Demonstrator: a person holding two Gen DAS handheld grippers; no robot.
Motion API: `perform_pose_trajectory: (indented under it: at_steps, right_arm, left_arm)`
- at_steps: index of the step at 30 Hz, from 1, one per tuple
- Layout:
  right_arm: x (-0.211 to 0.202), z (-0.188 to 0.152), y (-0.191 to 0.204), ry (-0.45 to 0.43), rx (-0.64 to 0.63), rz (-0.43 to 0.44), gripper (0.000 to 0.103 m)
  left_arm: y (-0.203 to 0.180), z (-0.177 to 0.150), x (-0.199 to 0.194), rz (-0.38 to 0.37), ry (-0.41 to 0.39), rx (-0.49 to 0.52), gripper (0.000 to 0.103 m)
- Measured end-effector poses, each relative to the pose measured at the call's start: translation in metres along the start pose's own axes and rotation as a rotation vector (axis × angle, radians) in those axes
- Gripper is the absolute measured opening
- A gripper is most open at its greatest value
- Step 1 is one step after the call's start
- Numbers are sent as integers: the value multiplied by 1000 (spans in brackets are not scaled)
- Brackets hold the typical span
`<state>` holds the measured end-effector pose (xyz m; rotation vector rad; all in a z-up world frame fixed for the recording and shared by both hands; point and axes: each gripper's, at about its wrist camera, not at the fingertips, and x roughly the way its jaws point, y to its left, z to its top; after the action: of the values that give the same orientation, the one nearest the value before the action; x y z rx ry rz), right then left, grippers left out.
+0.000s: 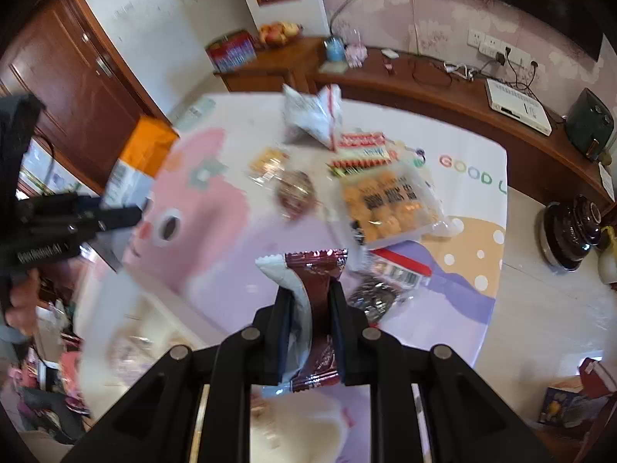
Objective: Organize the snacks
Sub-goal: 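Carry both snacks over the tray and open both tools to drop them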
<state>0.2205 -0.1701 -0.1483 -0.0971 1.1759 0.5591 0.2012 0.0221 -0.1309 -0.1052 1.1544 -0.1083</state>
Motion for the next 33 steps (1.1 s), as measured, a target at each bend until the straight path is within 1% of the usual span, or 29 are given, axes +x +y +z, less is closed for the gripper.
perform_pose_trajectory:
  at_steps: [3, 8, 14, 20, 24, 28, 33]
  right_arm:
    - [-32, -5, 15, -43, 17, 33, 18]
    - [-80, -21, 47, -99, 20, 64, 18]
    - [-114, -40, 80, -136, 50, 97, 18]
    - [-130, -61, 104, -161, 95, 114, 18]
    - [-131, -77, 114, -174, 120, 68, 18]
    - [-123, -93, 119, -156, 137, 36, 19]
    - [-110, -108, 120, -123, 165, 32, 19]
  left_arm:
    - [-7, -21, -34, -14, -36, 21, 35]
    - [-14, -53, -71, -14, -77, 39, 35]
    - [-18, -90, -105, 14, -128, 36, 35]
    - [-20, -120, -114, 26, -140, 8, 36]
    - [-21, -139, -108, 45, -128, 0, 36]
    - [-24, -156, -100, 52, -96, 7, 36]
    - [-29, -170, -94, 57, -70, 15, 36]
